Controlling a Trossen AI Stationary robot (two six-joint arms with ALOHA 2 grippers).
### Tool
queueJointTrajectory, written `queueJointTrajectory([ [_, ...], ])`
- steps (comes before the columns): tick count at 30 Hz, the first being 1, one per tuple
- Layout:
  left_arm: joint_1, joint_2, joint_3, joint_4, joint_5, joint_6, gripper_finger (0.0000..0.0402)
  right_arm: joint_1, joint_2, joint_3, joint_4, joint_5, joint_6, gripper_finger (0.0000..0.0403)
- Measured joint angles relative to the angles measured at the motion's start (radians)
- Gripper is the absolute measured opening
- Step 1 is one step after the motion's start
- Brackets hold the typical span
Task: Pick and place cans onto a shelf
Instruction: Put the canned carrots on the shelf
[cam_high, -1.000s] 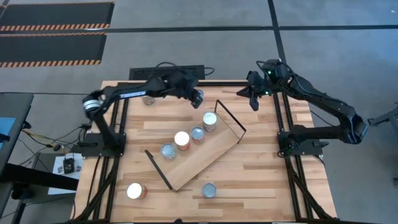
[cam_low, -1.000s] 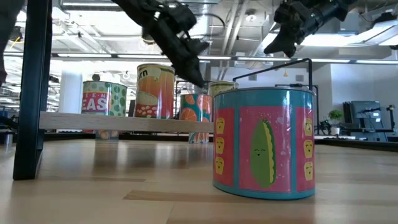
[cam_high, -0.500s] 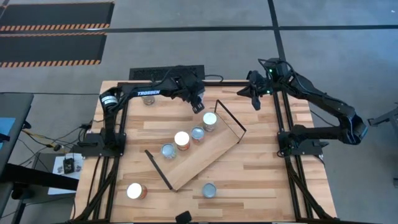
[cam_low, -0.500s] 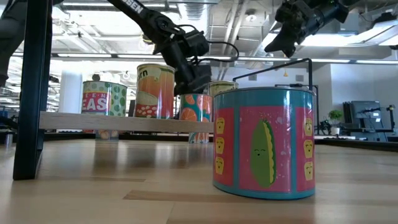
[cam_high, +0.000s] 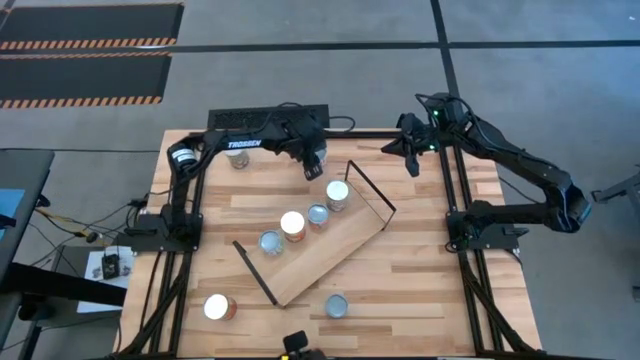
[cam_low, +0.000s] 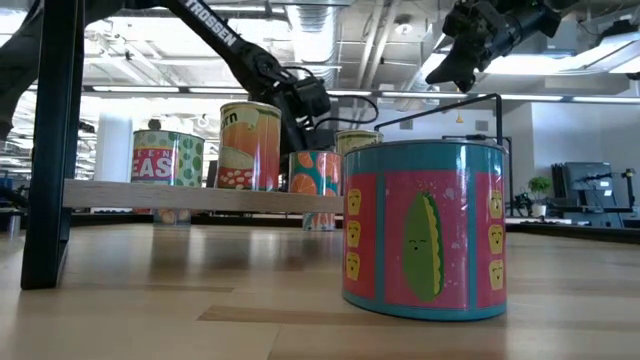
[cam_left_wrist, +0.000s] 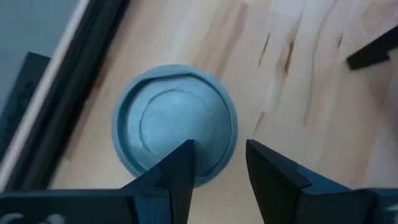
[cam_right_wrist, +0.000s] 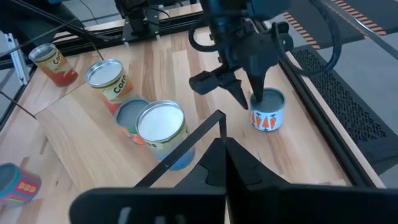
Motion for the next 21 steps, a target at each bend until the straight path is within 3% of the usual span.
queueJointTrajectory([
  [7,-0.005,0.014,0.002,0.007,-0.041,0.022,0.0123,-0.001,0.0,0.0,-0.002,0.002,0.0,0.0007],
  [16,0.0,0.014,0.001,0.005,-0.025,0.083,0.0014,-0.001,0.0,0.0,-0.007,0.003,0.0,0.0007],
  [21,-0.002,-0.003,-0.002,-0.025,-0.029,0.083,0.0006,-0.001,0.0,0.0,-0.006,0.003,0.002,0.0007],
])
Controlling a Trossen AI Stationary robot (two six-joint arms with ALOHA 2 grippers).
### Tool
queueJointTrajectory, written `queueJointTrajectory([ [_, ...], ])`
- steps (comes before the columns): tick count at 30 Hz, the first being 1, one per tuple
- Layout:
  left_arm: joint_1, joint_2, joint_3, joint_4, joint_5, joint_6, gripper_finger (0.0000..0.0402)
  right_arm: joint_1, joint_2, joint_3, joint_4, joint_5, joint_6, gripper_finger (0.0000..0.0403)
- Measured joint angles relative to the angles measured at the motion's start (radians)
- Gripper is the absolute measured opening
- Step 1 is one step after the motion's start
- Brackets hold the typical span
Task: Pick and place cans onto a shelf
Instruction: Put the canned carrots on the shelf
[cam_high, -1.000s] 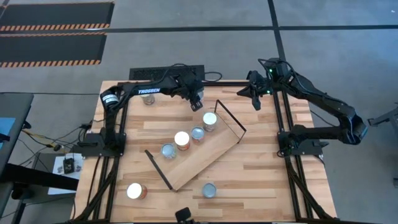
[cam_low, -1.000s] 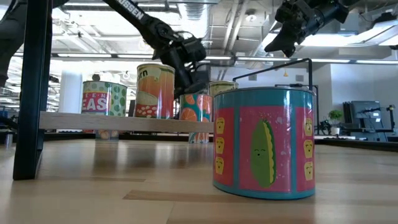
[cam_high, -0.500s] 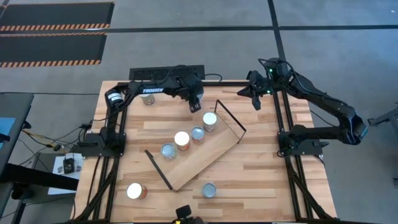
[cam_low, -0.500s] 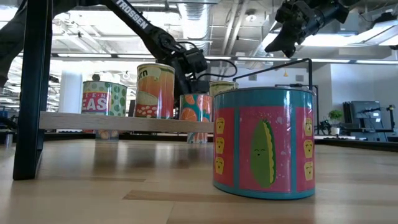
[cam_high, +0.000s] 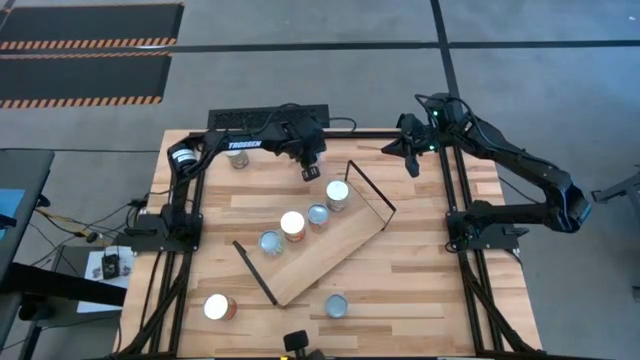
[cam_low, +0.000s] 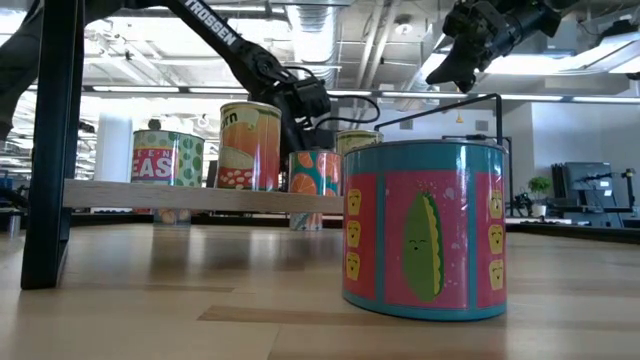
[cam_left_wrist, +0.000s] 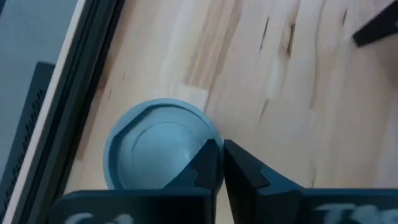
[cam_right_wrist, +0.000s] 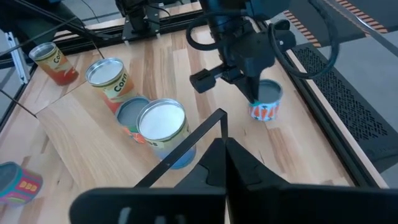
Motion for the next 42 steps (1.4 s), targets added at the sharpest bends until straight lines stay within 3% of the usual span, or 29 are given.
queueJointTrajectory([
  [14,-0.08,-0.23,0.0,-0.209,-0.051,-0.16,0.0001,0.0,0.0,0.0,-0.013,0.004,-0.012,0.0007],
  [20,-0.223,-0.349,0.0,-0.314,-0.103,-0.288,0.0,0.0,0.0,0.0,-0.011,0.005,-0.019,0.0007],
  [27,-0.428,-0.458,0.026,-0.283,-0.162,-0.52,0.0,0.0,0.0,0.0,-0.015,0.006,-0.021,0.0007],
  [32,-0.566,-0.451,0.122,-0.279,-0.276,-0.615,0.0,0.0,0.0,0.0,-0.014,0.006,-0.028,0.0007],
  [42,-0.752,-0.293,0.269,-0.298,-0.383,-0.756,0.0,0.003,-0.012,0.001,-0.019,0.04,0.018,0.001],
])
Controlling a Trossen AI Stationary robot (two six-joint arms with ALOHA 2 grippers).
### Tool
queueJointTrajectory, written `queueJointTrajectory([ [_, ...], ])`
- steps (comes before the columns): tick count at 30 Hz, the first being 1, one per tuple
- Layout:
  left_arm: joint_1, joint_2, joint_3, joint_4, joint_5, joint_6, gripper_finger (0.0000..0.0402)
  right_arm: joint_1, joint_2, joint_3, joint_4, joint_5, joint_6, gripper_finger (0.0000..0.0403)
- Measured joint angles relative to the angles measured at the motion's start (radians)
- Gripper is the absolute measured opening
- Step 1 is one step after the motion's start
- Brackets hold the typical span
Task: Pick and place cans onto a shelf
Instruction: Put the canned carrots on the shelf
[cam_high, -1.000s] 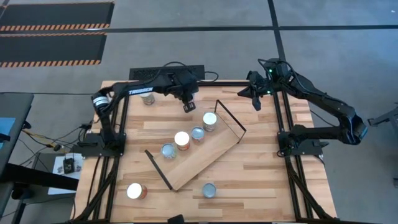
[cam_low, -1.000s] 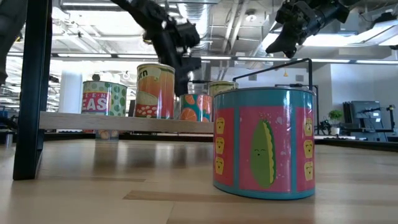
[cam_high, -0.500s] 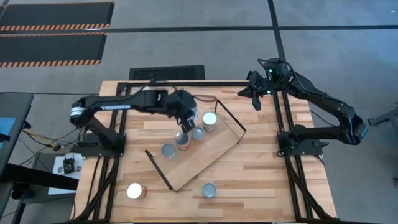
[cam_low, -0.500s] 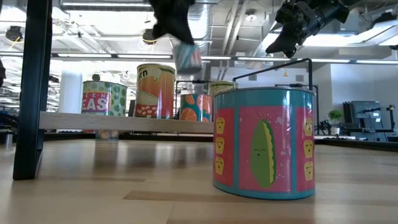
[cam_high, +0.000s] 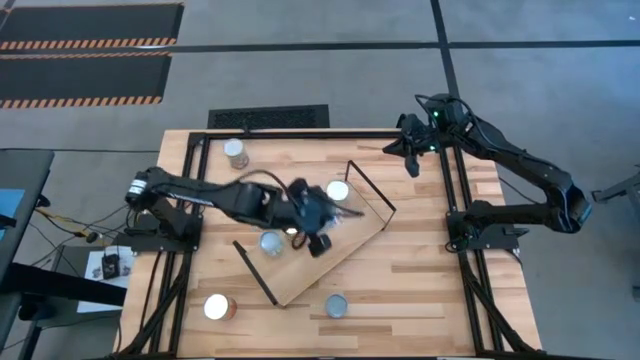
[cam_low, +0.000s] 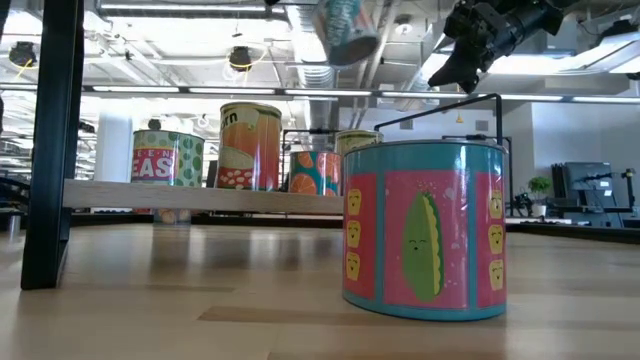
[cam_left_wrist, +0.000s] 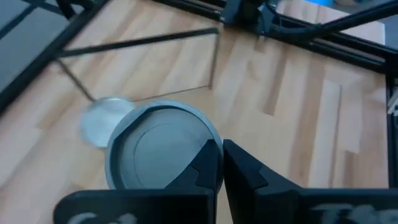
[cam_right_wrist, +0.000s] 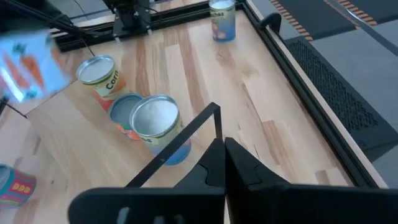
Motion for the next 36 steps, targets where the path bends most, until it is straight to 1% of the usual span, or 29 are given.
queueJointTrajectory([
  [3,-0.053,0.045,0.016,-0.009,-0.008,-0.068,0.0,0.0,-0.02,0.0,0.001,0.0,0.016,0.0011],
  [7,-0.132,0.082,0.02,-0.011,-0.028,-0.204,0.0,-0.002,-0.056,0.0,-0.002,0.002,0.022,0.0011],
  [14,-0.233,0.135,0.02,-0.1,-0.025,-0.428,0.0,-0.002,-0.099,0.001,-0.029,0.003,0.038,0.0012],
  [18,-0.241,0.152,0.02,-0.216,0.004,-0.522,0.0,-0.002,-0.108,0.001,-0.029,0.003,0.041,0.0012],
  [23,-0.207,0.167,0.018,-0.375,0.043,-0.639,0.0,-0.002,-0.105,0.001,-0.029,0.003,0.04,0.0012],
  [29,-0.203,0.166,0.012,-0.373,0.065,-0.775,0.0,-0.002,-0.104,0.001,-0.023,0.003,0.028,0.0012],
  [36,-0.23,0.222,0.011,-0.375,0.094,-0.889,0.0,-0.003,-0.104,0.001,-0.024,0.003,0.01,0.0012],
])
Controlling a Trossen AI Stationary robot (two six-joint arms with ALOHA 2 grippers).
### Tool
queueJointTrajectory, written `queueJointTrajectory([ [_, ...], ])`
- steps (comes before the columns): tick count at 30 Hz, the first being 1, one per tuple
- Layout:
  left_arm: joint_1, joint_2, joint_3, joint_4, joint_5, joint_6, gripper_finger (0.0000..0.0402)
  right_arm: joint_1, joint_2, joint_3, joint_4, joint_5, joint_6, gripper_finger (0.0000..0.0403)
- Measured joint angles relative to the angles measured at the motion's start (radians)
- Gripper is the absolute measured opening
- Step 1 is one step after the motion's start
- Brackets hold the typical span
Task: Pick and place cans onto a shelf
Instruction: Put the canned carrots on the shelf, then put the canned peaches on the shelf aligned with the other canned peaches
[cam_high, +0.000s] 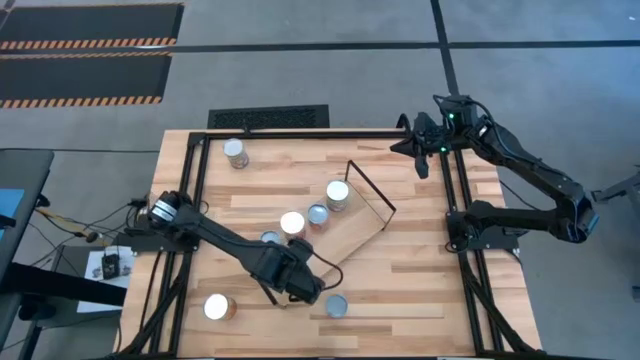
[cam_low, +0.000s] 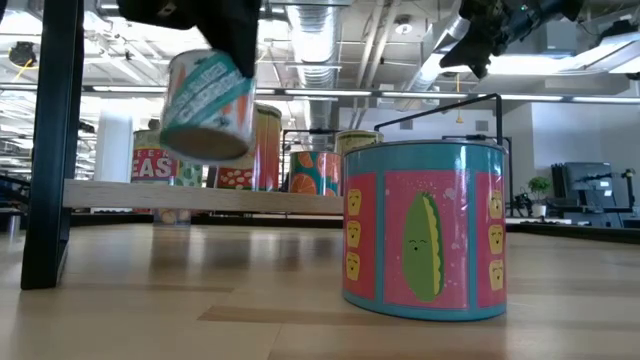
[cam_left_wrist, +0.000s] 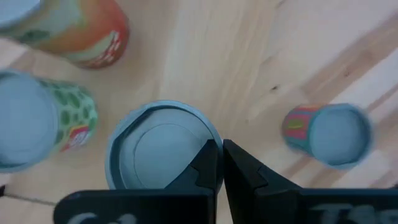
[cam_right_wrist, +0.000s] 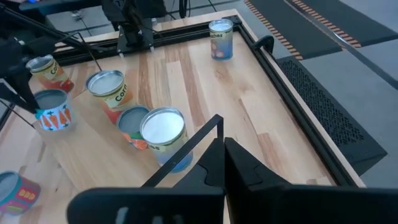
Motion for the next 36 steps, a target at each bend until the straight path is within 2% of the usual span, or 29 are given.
queueJointTrajectory([
  [5,0.002,0.047,0.0,-0.019,0.01,-0.029,0.0,0.0,0.0,0.0,0.004,0.0,-0.004,0.0012],
  [22,0.013,0.058,0.0,-0.042,-0.013,-0.069,0.0002,0.0,0.0,0.0,0.005,0.0,-0.005,0.0012],
  [36,0.022,0.058,0.0,-0.048,-0.015,-0.064,0.0037,0.0,0.0,-0.001,0.005,0.0,-0.005,0.0012],
])
